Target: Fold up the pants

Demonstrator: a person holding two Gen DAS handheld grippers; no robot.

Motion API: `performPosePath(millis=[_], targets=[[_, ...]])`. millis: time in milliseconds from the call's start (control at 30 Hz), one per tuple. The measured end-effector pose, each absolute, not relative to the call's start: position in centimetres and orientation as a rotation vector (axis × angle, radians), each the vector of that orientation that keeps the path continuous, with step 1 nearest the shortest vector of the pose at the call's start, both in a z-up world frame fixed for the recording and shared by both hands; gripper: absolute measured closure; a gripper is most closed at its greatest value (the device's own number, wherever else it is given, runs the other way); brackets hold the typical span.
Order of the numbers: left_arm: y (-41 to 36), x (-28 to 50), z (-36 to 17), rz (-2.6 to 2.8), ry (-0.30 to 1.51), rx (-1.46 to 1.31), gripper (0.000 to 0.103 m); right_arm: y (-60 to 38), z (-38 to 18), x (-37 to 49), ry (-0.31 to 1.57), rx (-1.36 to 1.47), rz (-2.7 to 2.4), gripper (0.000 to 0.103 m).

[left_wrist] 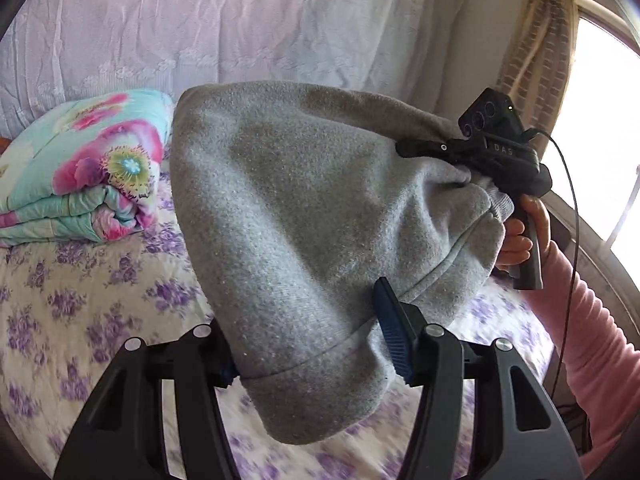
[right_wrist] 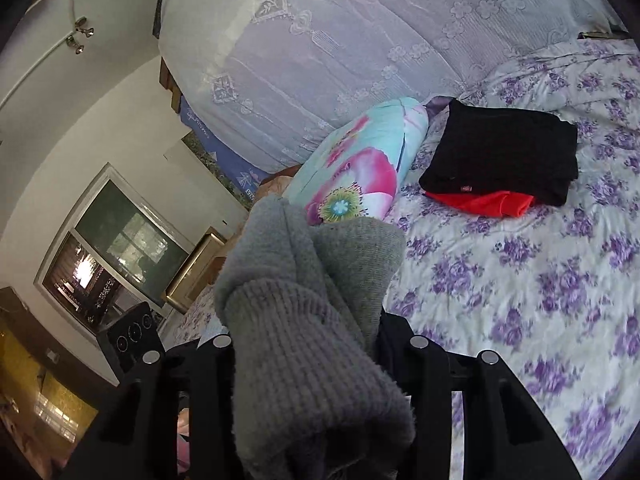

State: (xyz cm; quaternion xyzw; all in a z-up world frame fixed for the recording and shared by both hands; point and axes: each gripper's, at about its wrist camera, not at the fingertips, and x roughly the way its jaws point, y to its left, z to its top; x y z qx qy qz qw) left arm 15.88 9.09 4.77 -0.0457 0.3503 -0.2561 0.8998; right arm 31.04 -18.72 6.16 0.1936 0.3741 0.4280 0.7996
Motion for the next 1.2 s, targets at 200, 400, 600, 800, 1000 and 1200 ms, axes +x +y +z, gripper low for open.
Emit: performPosePath(millis=[200,400,600,800,1000,1200], targets=[[9.2,23.0,-0.7,-0.481,0.85,-0.11,0.048,-18.3,-1.7,38.8,0.925,0.463,0.891,0.058],[9.1,26.7,-6.5,-0.451,0.946,-0.119,0.043,-19.2,-9.7,42.5,1.012,0.555,0.89,0.051],[8.7,25.6,-6.1,-0.405,0.91,-0.072,0.029,-19.6,-8.9,41.7,1.03,0.519,0.829,0.031],[11.9,23.3,-2.9,-0.308,0.815,-0.058,0.026,-23.7,-4.5,36.5,0.988,0.425,0.598,0.027],[10.1,23.0,1.0,-0.353,0.725,-0.045,0.015,-20.9,1.8,29.5,0.753,0.232,0.684,0.027],[5.7,24.3,-3.7,-0.35,0.852,0.067,0.015,-15.6,-2.9,29.2,0.809,0.182,0.759,0.028]])
